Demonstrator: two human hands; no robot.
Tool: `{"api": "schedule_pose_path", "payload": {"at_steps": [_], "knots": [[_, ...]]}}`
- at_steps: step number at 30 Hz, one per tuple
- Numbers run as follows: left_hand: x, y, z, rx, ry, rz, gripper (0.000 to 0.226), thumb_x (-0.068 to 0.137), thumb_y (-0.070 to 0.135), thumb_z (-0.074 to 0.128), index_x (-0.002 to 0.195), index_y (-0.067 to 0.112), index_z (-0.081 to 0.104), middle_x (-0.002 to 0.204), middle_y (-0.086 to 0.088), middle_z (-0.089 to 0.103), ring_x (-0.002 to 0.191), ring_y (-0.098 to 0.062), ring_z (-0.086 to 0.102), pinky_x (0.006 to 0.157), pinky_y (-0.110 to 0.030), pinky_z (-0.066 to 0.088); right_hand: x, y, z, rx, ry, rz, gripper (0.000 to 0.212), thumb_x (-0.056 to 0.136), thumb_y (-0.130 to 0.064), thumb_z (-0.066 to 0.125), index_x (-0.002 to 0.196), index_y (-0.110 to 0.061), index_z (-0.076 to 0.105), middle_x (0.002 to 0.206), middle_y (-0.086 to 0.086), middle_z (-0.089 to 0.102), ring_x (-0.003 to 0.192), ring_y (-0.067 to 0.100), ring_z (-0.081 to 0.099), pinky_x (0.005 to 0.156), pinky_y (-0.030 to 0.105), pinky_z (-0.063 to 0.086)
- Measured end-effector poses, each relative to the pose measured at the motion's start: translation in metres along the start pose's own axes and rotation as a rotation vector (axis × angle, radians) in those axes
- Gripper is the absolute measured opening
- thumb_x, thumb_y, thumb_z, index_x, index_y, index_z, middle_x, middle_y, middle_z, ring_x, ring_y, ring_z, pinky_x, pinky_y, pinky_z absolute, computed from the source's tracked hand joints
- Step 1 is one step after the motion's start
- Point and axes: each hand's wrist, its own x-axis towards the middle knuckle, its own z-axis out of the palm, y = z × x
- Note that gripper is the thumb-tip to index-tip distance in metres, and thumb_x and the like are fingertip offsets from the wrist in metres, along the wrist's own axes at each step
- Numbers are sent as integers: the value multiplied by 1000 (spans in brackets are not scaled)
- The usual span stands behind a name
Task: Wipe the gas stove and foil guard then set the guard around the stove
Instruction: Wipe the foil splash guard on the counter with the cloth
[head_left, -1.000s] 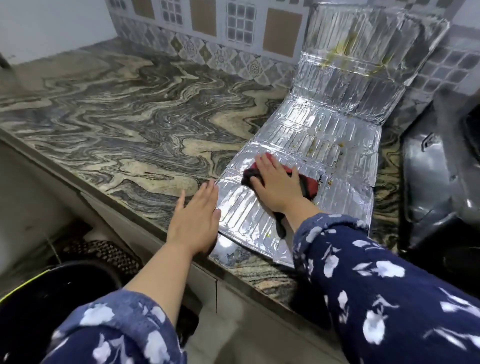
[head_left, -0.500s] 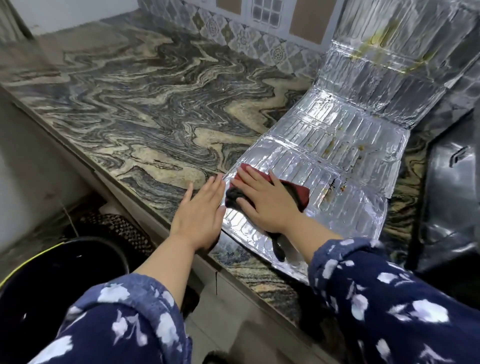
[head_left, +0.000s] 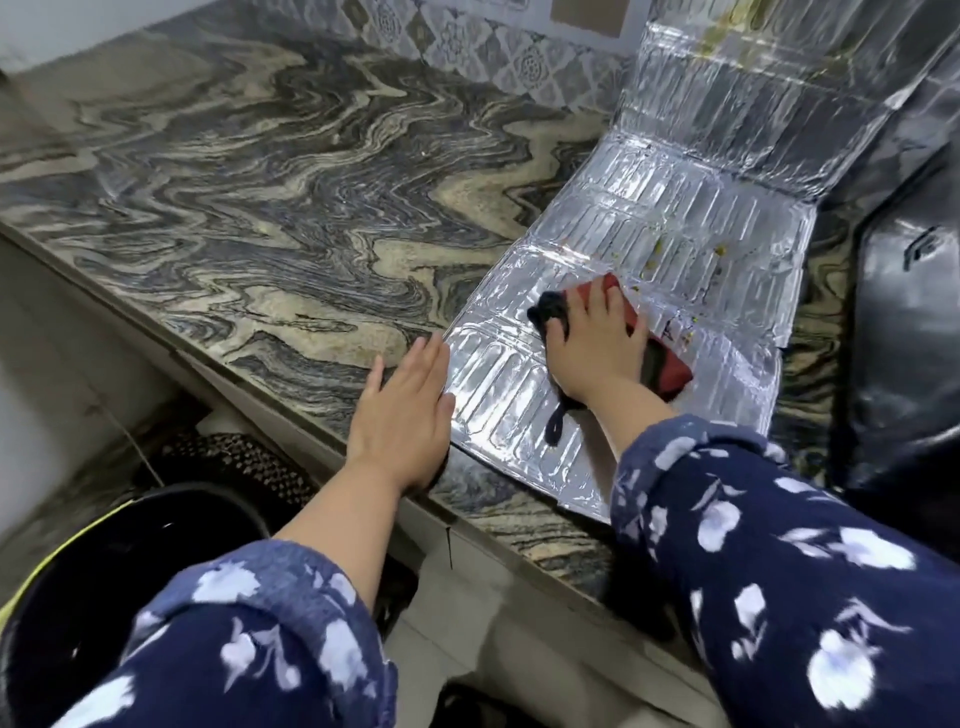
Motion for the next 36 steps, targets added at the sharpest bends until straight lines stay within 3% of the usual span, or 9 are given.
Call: {"api": "schedule_pose_path", "payload": {"at_steps": [7,11,14,17,21,27,31,33,36], "knots": [[-1,1,-4,0,-17,10,57,100,32,16,152,15,1,160,4,-6,147,-8,-5,120,-43,1,-87,-35,13,-4,-39,-113,58,98,-45,18,152,-28,5,162,0,-6,149,21,-5,118,53,2],[-1,-2,-5,-18,-29,30,57,100,33,15,152,15,1,160,4,-6,147,-9,-6,120,-43,0,-111,10,3,-10,-82,-319,55,96,-54,20,149,-45,7,161,-10,-6,149,12,-7,117,48,-5],[-1,-2,-5,-18,-37,41,57,100,33,15,151,15,0,160,3,-5,147,-10,-5,120,-45,2,-114,66,-3,-65,-59,-236,56,90,-62,12,145,-53,6,160,-17,-7,148,8,-8,117,55,-7],[0,-2,-3,-19,-27,36,57,100,33,16,152,14,1,160,4,-5,147,-10,-5,120,-45,2,-102,94,-3,-100,1,12,53,96,-56,19,147,-47,12,161,-13,-3,149,11,-4,116,58,2],[2,-2,-1,-14,-17,40,57,100,33,15,152,15,1,160,4,-4,147,-9,-5,120,-45,2,-67,61,-3,-39,-15,223,55,99,-48,15,151,-34,6,162,-2,-4,149,22,-7,115,60,-3],[1,-1,-2,-20,9,56,57,100,31,20,151,13,6,160,3,1,147,-10,-2,119,-42,0,-77,3,2,20,-46,42,63,97,-43,17,152,-26,-7,161,3,-12,148,26,-13,116,59,-1],[-2,-4,-5,-13,-35,95,57,100,31,23,151,11,6,160,0,1,147,-12,-2,119,-43,-1,-108,20,0,-11,-78,-43,69,93,-46,22,152,-15,6,161,2,-16,149,21,-10,119,52,3],[-6,-6,-6,-1,-45,115,58,100,31,24,151,11,5,160,0,1,147,-12,-2,119,-42,-1,-115,31,-4,11,-71,-81,66,94,-51,25,151,-18,17,161,0,-11,149,19,-4,120,48,6],[-6,-6,-8,27,-69,113,58,100,33,22,151,12,3,160,0,0,147,-11,-3,118,-40,-3,-116,46,-8,-15,-102,-116,66,96,-58,20,152,-25,11,161,-3,-12,149,15,-8,120,49,1]]}}
